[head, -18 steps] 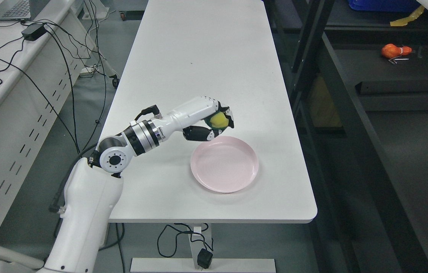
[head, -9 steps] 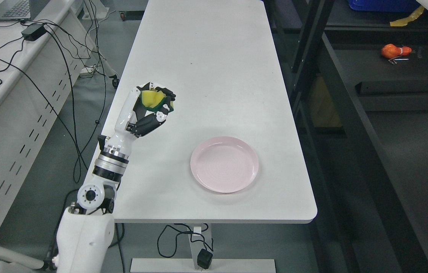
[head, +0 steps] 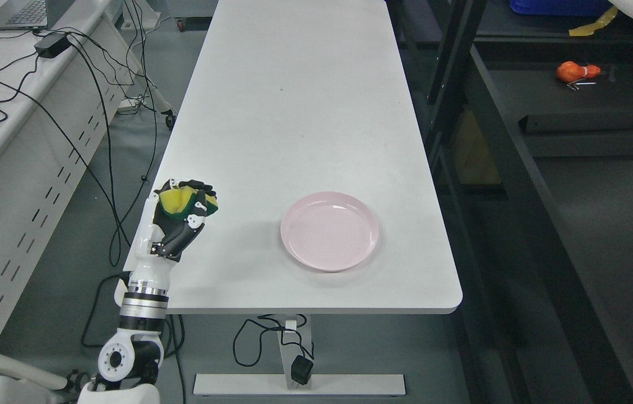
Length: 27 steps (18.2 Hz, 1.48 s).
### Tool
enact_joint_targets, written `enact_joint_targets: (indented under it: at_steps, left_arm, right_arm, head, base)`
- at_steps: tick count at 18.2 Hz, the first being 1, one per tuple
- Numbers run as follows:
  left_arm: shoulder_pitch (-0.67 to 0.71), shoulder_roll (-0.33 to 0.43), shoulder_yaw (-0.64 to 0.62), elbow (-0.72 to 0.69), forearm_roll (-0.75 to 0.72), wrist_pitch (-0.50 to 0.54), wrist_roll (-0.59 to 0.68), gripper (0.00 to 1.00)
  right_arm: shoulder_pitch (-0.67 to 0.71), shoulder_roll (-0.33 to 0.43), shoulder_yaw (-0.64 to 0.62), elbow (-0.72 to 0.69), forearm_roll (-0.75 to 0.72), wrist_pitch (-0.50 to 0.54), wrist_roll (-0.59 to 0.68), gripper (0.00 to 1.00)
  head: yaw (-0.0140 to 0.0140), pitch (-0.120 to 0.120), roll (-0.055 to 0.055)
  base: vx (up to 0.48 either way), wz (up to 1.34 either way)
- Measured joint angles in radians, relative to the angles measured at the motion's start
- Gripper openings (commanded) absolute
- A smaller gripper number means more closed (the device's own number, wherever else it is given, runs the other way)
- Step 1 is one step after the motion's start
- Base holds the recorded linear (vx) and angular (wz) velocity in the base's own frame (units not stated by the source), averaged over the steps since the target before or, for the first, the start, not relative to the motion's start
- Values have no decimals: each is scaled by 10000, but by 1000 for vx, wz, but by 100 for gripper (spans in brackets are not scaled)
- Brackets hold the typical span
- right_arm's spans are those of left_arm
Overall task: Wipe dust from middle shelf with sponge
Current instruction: 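Pull the held sponge back toward the robot with the left hand, then hold the sponge in the left hand while turning toward the shelving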
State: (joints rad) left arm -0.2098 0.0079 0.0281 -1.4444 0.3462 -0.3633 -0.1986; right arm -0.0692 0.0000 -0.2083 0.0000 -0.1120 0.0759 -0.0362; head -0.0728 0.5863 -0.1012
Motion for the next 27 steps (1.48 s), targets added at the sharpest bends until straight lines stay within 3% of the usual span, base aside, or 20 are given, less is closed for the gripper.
enact_joint_targets:
  at_steps: [8, 27]
  left_arm:
    - [261, -43, 742, -996, 407, 1977, 430, 0]
    - [300, -73, 1227, -1944, 509, 2202, 409, 0]
  right_arm:
    - [3, 0, 1, 0, 0, 0, 0, 100]
    - [0, 0, 0, 0, 0, 0, 0, 100]
  head:
    - [0, 0, 0]
    - [0, 0, 0]
  base:
    - [-135, 6]
    - [-122, -104]
